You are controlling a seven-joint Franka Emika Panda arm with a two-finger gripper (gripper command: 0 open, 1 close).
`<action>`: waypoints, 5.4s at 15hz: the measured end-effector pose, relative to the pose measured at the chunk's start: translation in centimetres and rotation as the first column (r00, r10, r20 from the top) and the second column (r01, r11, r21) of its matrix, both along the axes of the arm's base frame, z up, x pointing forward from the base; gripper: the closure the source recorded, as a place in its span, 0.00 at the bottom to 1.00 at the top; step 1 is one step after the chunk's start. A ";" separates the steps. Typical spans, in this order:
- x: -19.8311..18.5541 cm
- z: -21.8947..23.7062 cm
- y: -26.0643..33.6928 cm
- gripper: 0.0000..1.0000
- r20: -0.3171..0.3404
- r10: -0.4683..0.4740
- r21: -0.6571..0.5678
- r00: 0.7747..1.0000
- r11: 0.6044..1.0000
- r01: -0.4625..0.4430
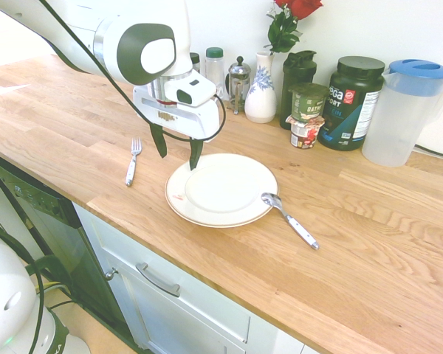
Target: Put the fork into the plate
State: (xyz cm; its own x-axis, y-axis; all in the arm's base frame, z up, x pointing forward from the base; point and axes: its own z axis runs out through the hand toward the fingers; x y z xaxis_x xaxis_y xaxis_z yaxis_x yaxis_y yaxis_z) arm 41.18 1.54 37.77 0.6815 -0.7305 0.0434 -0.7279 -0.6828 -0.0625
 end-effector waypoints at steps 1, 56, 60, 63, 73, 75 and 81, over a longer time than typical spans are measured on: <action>0.0 0.0 0.0 0.00 -0.003 0.000 0.000 1.000 1.000 0.000; -0.1 -2.1 7.9 1.00 0.016 0.377 -0.057 0.926 0.925 -0.376; 2.4 2.0 2.8 1.00 0.072 0.308 -0.085 0.949 0.950 -0.302; 2.2 2.6 -1.2 1.00 0.070 0.260 -0.086 0.963 0.964 -0.253; 0.2 0.4 -5.2 1.00 0.025 0.212 -0.073 0.977 0.975 -0.210; -0.2 -0.2 -5.3 1.00 0.016 0.210 -0.070 0.978 0.976 -0.208; -0.5 -0.5 -6.2 0.00 0.007 0.192 -0.064 0.981 0.979 -0.192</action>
State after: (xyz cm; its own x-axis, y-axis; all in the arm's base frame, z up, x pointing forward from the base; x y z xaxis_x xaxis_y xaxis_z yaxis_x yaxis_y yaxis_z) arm 40.67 -4.71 37.27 0.8079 -0.5816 0.0950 -0.5823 -0.8127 -0.0235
